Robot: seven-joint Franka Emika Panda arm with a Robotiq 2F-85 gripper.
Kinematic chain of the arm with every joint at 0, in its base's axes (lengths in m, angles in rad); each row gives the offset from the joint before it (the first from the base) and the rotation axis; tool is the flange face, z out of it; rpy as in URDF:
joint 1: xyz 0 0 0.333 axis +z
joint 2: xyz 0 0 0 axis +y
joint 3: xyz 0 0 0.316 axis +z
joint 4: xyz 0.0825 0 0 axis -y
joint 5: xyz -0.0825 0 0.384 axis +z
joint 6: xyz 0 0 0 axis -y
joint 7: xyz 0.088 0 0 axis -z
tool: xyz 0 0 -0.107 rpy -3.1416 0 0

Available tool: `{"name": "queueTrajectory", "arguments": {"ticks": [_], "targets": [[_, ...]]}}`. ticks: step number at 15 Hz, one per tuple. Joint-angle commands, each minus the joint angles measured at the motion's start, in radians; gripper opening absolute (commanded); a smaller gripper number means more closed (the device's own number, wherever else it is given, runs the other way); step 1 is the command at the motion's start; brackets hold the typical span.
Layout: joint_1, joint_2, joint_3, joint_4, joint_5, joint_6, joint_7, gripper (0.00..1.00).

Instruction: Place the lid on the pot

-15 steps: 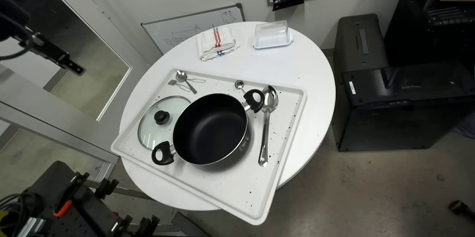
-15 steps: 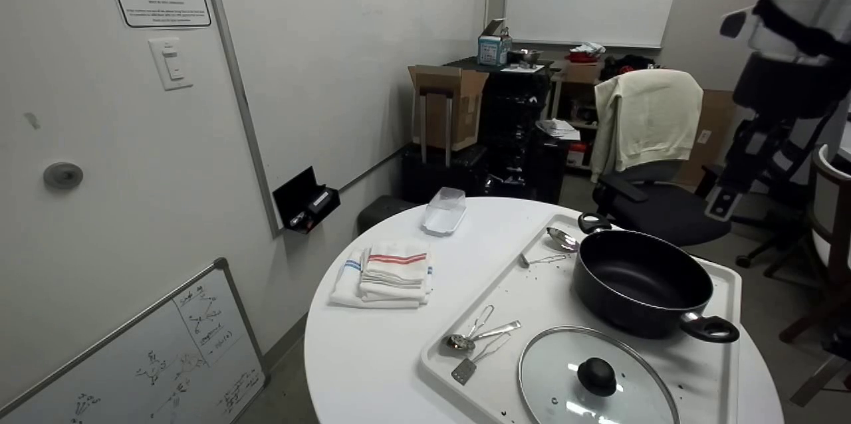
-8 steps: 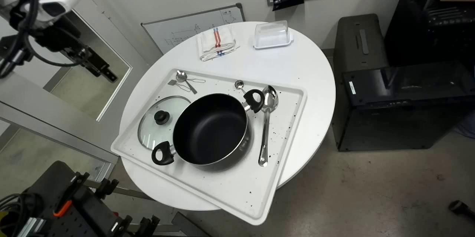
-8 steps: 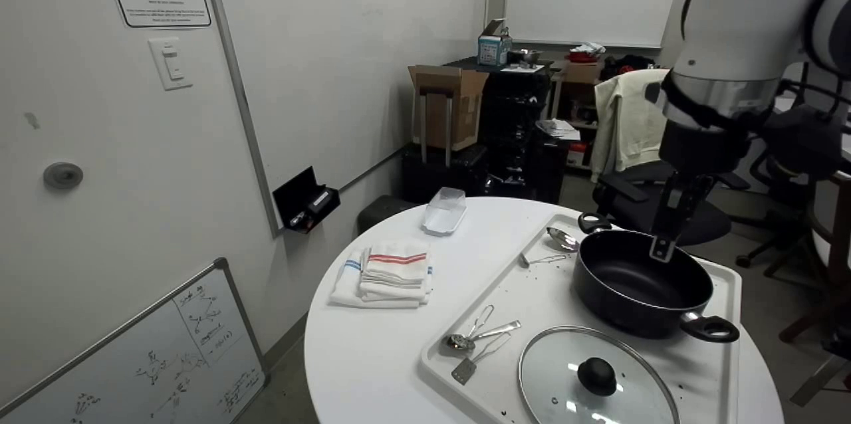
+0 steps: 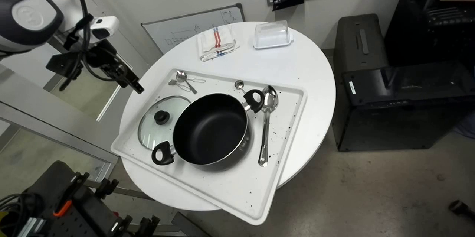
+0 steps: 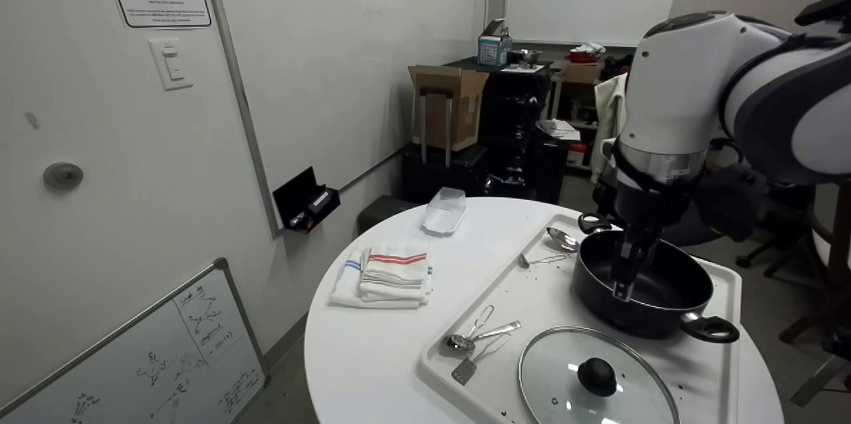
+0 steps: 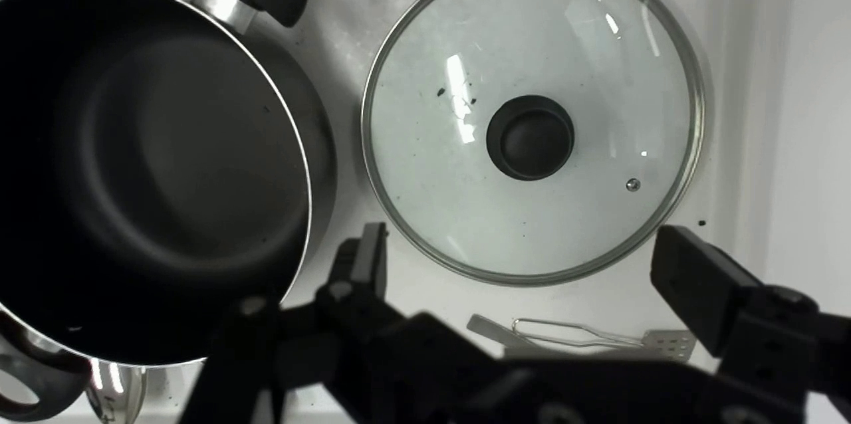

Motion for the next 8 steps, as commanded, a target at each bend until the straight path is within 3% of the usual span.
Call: {"name": "queueTrajectory", "arguments": {"ticks": [1, 8], "targets": [[0.084, 0.103, -0.074, 0.035, -0.066, 0.087, 0.063, 1.0], [0.188, 0.242, -0.144, 0.049, -0.04, 0.219, 0.047, 1.0]]}}
